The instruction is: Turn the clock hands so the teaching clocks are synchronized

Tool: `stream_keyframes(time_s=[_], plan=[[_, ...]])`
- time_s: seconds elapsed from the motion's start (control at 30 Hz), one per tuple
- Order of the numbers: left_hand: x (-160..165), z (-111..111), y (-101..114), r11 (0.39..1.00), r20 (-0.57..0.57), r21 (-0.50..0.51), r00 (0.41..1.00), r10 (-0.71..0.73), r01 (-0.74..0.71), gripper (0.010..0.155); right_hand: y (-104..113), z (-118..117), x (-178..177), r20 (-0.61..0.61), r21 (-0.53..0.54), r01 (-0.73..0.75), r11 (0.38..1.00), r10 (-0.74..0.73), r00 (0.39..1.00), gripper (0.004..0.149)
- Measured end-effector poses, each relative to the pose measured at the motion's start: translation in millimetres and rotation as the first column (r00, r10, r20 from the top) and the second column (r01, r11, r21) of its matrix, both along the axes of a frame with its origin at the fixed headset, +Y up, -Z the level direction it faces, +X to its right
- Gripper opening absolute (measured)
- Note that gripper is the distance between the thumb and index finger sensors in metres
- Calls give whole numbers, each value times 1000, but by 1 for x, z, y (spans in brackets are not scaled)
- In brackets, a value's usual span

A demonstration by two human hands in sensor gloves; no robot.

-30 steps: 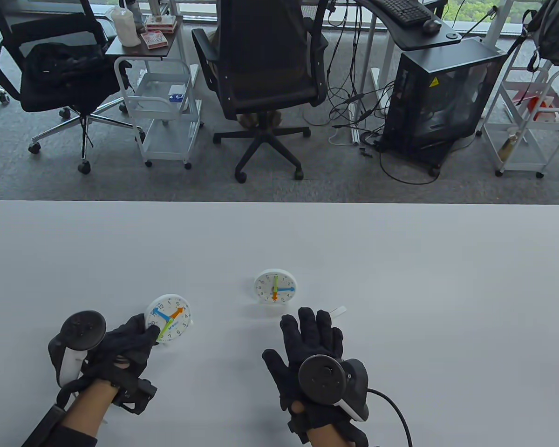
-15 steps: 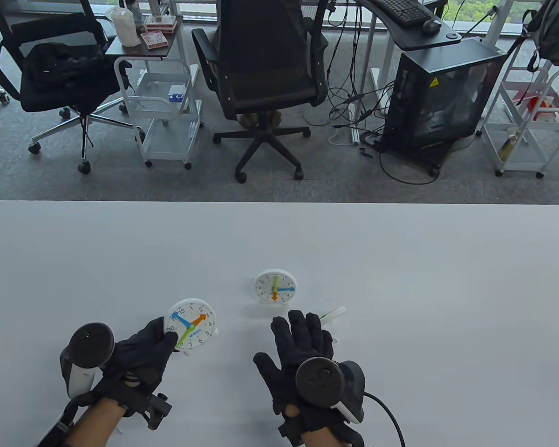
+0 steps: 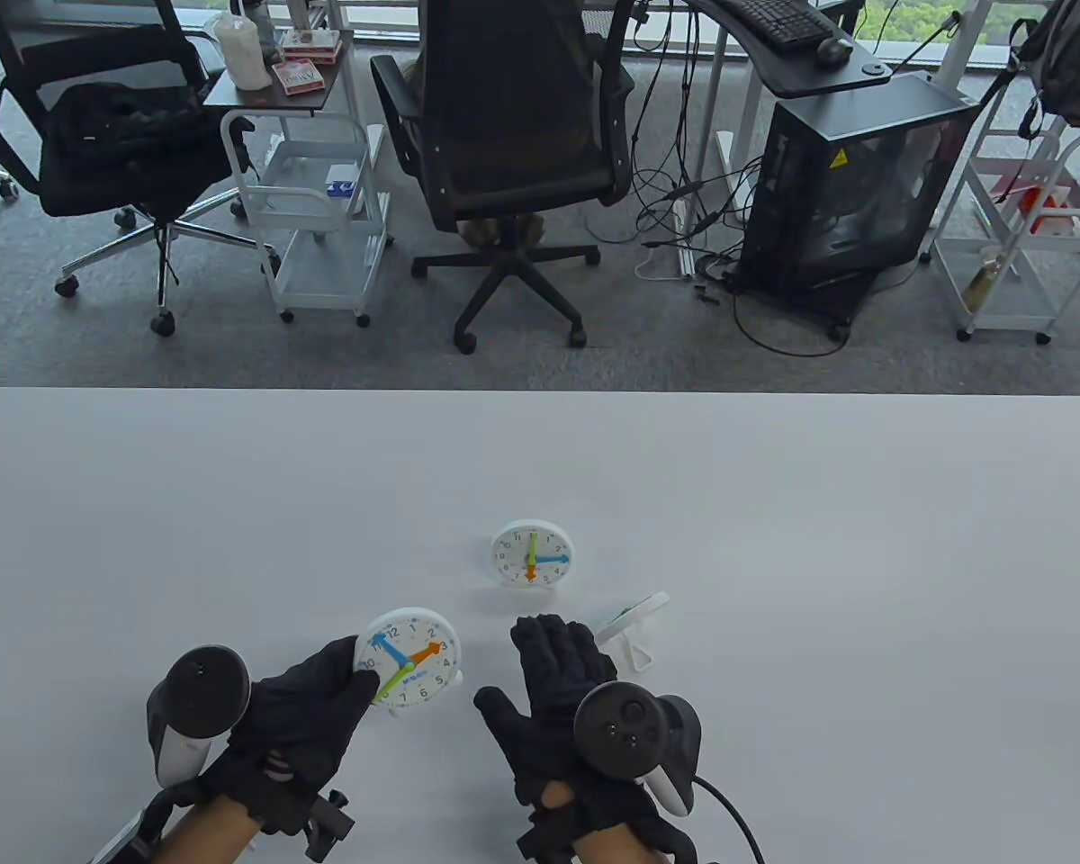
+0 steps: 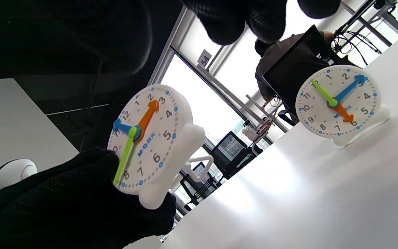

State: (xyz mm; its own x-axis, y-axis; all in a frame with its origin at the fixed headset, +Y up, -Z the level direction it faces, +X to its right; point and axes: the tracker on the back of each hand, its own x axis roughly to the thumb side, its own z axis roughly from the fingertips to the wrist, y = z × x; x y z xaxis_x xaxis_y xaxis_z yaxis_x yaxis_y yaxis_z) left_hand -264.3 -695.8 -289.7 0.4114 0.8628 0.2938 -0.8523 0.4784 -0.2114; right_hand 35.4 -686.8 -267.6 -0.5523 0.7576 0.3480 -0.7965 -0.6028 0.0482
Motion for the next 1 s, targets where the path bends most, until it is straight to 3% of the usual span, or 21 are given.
stream_keyframes(time_s=[0.23,0.53,1.0], plan=[[8,5,0,1000,43,18,999,-3,2,53,0,0,2,4,-9,62,998,-62,998,85],[17,6,-3,999,114,31,993,-32,29,53,-6,-2,-1,-38,-96,133,986,-137,990,85],[22,8,-3,999,167,22,985,-38,35,53,-8,-2,-6,-100,-168,155,973,-173,980,81]])
